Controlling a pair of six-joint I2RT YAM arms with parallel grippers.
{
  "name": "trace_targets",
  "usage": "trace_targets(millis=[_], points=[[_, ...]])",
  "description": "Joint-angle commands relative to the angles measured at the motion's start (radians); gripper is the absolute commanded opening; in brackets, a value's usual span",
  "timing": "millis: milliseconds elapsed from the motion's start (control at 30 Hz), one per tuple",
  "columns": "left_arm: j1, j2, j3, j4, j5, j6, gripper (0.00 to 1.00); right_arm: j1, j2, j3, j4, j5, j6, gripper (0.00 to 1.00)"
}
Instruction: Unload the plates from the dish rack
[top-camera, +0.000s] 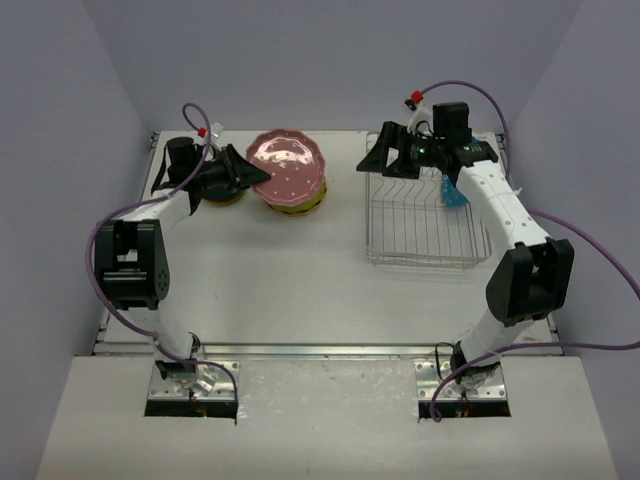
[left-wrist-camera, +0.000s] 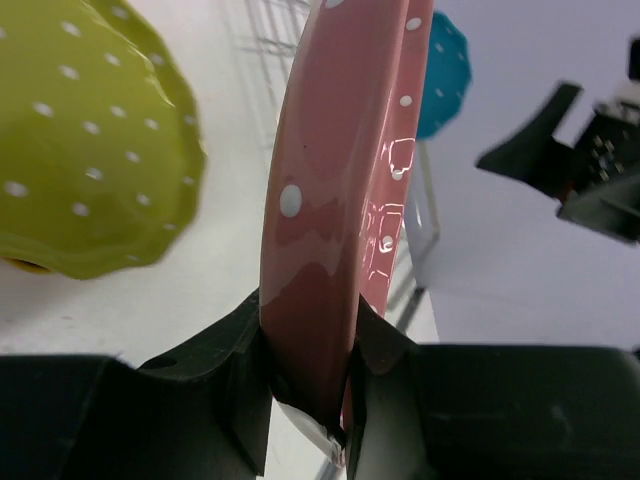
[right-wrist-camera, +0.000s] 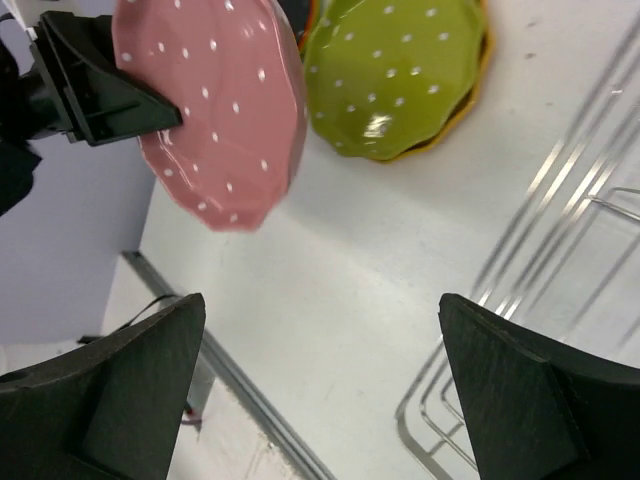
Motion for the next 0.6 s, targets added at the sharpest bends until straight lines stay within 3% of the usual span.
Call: trace_targets(millis=[0, 567], points=[[0.005, 0.06, 0.169, -0.036, -0.139, 0.089, 0.0, -0.031, -0.108, 0.004, -0.015, 0.112, -0.053, 0.99], [-0.027, 0.298, 0.372, -0.155, -0.239, 0.192, 0.0, -0.053, -0.224, -0.127, 0.006, 0.133, -0.069, 0.99]])
